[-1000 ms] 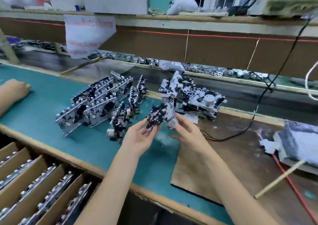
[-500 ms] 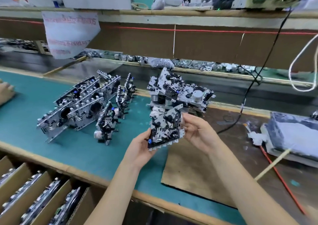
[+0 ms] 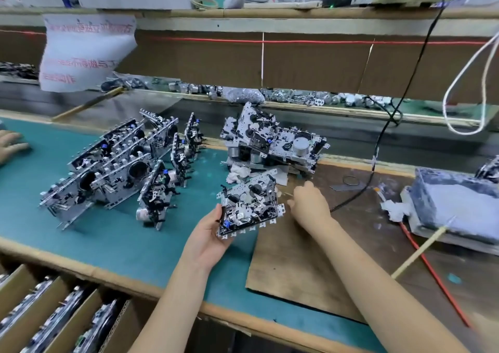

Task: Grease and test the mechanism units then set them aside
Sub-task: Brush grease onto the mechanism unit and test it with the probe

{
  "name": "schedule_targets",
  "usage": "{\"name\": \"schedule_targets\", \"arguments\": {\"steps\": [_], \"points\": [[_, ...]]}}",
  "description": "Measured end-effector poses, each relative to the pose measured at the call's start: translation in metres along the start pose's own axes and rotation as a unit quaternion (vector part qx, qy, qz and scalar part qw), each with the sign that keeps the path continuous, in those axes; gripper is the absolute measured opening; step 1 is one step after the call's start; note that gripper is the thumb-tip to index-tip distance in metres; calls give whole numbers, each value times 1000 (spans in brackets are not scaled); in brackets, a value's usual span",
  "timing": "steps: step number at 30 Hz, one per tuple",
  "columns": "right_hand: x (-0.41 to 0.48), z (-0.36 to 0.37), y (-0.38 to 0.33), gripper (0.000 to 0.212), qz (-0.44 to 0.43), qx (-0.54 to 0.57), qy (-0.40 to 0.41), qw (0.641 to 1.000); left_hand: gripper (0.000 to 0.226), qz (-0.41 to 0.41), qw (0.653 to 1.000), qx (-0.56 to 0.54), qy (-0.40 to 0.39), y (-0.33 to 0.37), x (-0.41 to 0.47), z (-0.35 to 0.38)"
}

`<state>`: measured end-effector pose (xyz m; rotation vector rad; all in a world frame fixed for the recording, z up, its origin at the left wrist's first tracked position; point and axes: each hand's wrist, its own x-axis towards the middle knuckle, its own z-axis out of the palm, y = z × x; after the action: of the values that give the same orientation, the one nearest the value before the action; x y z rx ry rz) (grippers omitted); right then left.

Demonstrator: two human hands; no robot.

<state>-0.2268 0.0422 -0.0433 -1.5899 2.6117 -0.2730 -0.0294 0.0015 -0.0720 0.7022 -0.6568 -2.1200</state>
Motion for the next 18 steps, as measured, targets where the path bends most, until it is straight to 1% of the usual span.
{"name": "schedule_targets", "arguments": {"steps": [2, 3, 5, 7, 11, 15, 18], "points": [[-2, -2, 6, 29, -19, 34, -10, 999, 39, 6, 1000, -11, 7, 0, 0, -1], [-4, -5, 9, 29, -24, 82, -12, 996, 40, 8, 1000, -14, 5, 1, 0, -1], [-11, -12, 14, 27, -38, 215, -29, 975, 33, 11, 1000, -15, -3, 2, -1, 0], [-20, -24, 16, 26, -58, 302, -25, 951, 30, 11, 1000, -21, -10, 2, -1, 1], [-31, -47, 19, 36, -87, 348, -22, 933, 37, 11, 999, -32, -9, 2, -1, -1], [-39, -60, 20, 41, -115, 383, -35, 916, 30, 16, 1000, -17, -13, 2, -2, -1], [-41, -64, 17, 39, -132, 379, -40, 915, 30, 19, 1000, -14, -13, 2, -2, 0]]}}
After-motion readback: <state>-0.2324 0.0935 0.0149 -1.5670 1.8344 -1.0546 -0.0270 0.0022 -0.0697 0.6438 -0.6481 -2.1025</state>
